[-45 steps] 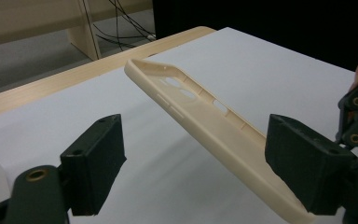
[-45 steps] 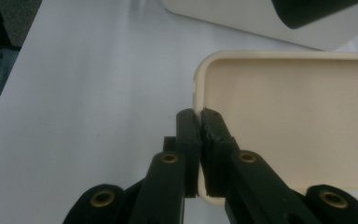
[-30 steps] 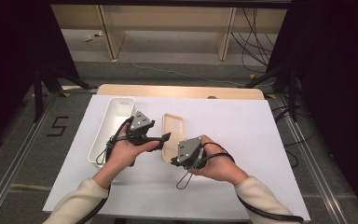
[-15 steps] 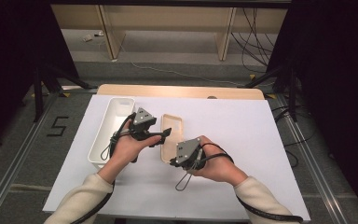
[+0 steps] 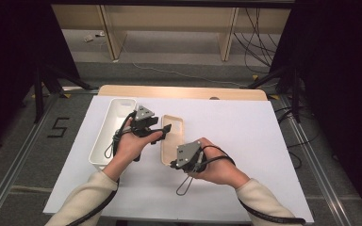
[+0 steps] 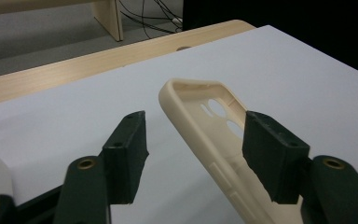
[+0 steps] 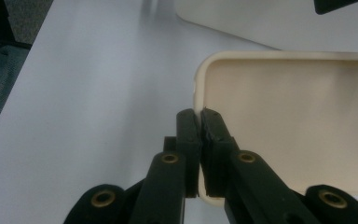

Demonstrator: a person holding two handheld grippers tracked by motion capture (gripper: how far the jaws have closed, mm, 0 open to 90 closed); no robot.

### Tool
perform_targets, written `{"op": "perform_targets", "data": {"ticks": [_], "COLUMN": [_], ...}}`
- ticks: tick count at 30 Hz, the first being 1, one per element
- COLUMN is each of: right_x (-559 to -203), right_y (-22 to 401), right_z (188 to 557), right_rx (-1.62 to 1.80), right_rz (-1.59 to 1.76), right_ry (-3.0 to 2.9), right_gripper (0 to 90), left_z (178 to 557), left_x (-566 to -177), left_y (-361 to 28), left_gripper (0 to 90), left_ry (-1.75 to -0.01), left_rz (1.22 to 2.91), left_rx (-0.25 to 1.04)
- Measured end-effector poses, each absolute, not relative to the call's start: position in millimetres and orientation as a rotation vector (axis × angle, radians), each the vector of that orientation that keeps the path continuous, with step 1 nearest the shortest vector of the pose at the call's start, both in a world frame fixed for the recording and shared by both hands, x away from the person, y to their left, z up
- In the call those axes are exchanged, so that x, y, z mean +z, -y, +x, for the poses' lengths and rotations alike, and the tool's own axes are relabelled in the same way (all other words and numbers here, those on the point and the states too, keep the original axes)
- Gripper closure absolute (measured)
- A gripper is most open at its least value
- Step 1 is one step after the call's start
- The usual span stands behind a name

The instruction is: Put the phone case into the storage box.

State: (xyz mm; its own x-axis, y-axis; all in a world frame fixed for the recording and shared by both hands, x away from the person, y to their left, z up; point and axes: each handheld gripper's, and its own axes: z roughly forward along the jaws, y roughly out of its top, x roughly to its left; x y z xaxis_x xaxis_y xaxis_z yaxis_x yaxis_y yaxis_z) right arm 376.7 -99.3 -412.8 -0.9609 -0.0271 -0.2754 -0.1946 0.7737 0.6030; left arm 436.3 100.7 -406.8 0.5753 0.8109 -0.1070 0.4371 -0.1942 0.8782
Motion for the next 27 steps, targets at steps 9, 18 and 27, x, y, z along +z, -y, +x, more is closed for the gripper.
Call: {"op": "perform_targets", "data": {"ticks": [9,18,27], "right_x": [-412.7,-413.6,-415.6], "right_y": [98.9,98.0,96.6], "right_z": [376.5,376.0,375.6], "right_rx": [0.958,0.946,0.923], "right_rz": [-0.184,-0.186,-0.192], "right_ry": [-2.712,-2.710,-2.711], "right_gripper": [87.9,87.9,87.8], "left_z": [439.1,439.0,438.2], "left_x": [-407.8,-406.9,-406.2], "left_y": [-102.1,-102.8,-104.1], "left_gripper": [46.0,55.3,64.0], "left_ry": [-1.042,-1.047,-1.064], "left_rz": [1.818,1.808,1.793], "left_rx": [0.474,0.467,0.452]}}
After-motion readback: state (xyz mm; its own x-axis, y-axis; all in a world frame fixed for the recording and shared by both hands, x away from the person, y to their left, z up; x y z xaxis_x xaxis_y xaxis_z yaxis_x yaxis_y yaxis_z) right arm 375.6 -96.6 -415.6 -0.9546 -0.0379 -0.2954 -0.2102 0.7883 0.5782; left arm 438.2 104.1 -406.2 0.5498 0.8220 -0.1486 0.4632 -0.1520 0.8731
